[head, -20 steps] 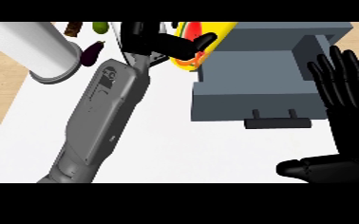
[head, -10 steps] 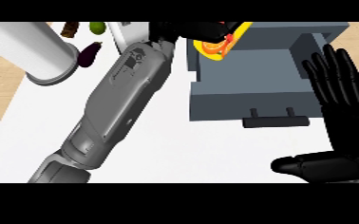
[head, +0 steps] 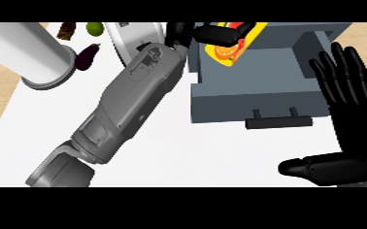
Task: Pick up the cup, place it into the drawer and close the drawer
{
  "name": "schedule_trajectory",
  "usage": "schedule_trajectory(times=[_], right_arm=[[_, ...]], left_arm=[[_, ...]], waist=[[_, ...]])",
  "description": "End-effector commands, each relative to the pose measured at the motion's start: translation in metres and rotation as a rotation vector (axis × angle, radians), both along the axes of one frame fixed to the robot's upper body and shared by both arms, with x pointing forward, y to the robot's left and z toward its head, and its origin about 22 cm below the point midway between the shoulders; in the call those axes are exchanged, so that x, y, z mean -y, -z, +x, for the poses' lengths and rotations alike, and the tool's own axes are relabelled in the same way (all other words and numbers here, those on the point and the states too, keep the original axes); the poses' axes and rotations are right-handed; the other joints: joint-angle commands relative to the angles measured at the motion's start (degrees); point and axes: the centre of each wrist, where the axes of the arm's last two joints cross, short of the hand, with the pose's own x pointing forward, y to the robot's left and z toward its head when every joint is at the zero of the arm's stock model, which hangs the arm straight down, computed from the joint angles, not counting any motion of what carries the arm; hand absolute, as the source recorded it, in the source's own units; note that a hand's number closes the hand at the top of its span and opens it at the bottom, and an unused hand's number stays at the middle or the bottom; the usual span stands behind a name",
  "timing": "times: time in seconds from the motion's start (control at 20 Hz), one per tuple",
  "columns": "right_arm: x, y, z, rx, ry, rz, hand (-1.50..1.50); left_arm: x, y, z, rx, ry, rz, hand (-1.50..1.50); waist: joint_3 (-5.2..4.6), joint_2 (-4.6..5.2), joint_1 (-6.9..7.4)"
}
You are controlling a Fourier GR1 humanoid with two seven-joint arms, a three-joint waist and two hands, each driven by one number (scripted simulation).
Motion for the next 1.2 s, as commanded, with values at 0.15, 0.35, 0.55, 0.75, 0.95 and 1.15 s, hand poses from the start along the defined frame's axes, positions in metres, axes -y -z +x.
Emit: schedule_trajectory(times=[0.15, 0.35, 0.55, 0.75, 0.95, 1.15], right_arm=[[-0.009, 0.004, 0.009, 0.022, -0.022, 0.011, -1.50], [-0.008, 0.006, 0.010, -0.010, -0.050, 0.013, -1.50], [-0.008, -0.005, 0.009, 0.020, -0.067, -0.014, -1.50], [-0.010, 0.004, 0.013, 0.024, -0.054, 0.003, -1.50], [-0.013, -0.004, 0.006, 0.025, -0.097, 0.024, -1.50], [-0.006, -0.003, 0.007, 0.030, -0.091, 0.065, -1.50]], left_arm=[[0.012, -0.001, 0.005, -0.005, -0.034, 0.112, 1.50], [0.015, 0.009, 0.001, -0.017, -0.008, 0.142, 1.50], [0.014, 0.011, 0.005, -0.023, -0.055, 0.217, 1.50], [0.007, 0.033, 0.002, -0.011, -0.049, 0.307, -1.50], [0.020, 0.016, -0.001, -0.013, -0.060, 0.249, -1.50], [0.022, 0.005, 0.001, -0.007, 0.004, 0.166, -1.50]], waist=[[0.05, 0.50, -1.76], [0.06, 0.50, -2.06], [0.09, 0.92, -3.87], [0.09, 1.17, -3.51], [0.06, 0.92, -4.42], [0.03, 0.65, -2.43]])
